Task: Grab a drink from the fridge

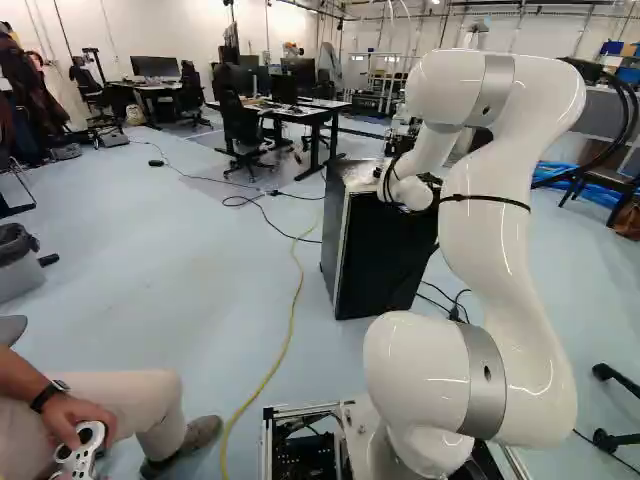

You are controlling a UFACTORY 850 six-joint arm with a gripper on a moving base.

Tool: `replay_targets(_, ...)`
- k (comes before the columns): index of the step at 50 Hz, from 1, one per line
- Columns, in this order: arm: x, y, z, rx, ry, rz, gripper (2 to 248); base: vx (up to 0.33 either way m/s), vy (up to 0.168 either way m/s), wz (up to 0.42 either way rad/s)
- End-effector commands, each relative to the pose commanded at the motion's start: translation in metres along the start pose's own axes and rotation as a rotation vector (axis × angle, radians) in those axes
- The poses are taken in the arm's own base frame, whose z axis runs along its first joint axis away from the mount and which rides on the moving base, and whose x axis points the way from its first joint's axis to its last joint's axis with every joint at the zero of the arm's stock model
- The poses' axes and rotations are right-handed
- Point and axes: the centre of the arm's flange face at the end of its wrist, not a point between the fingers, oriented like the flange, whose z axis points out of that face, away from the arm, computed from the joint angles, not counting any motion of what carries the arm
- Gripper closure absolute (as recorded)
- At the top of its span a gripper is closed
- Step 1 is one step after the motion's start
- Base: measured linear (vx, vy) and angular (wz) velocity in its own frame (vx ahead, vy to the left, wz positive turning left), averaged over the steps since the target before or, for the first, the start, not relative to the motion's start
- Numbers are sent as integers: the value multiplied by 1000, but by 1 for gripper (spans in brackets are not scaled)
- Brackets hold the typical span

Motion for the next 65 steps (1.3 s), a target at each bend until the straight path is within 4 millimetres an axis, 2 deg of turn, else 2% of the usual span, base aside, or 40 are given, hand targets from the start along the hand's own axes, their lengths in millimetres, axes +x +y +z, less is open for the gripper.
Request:
replay_targets(10, 0, 0, 2, 0, 1, 6, 3, 0, 0, 0)
replay_targets(28, 0, 0, 2, 0, 2, 137, 3, 0, 0, 0)
replay_targets(56, 0, 0, 2, 0, 2, 146, 3, 0, 0, 0)
replay_targets(57, 0, 0, 2, 0, 2, 146, 33, 0, 0, 0)
replay_targets(61, 0, 0, 2, 0, 2, 146, 33, 0, 0, 0)
replay_targets(62, 0, 0, 2, 0, 2, 146, 70, 0, 0, 0)
replay_targets(65, 0, 0, 2, 0, 2, 146, 70, 0, 0, 0)
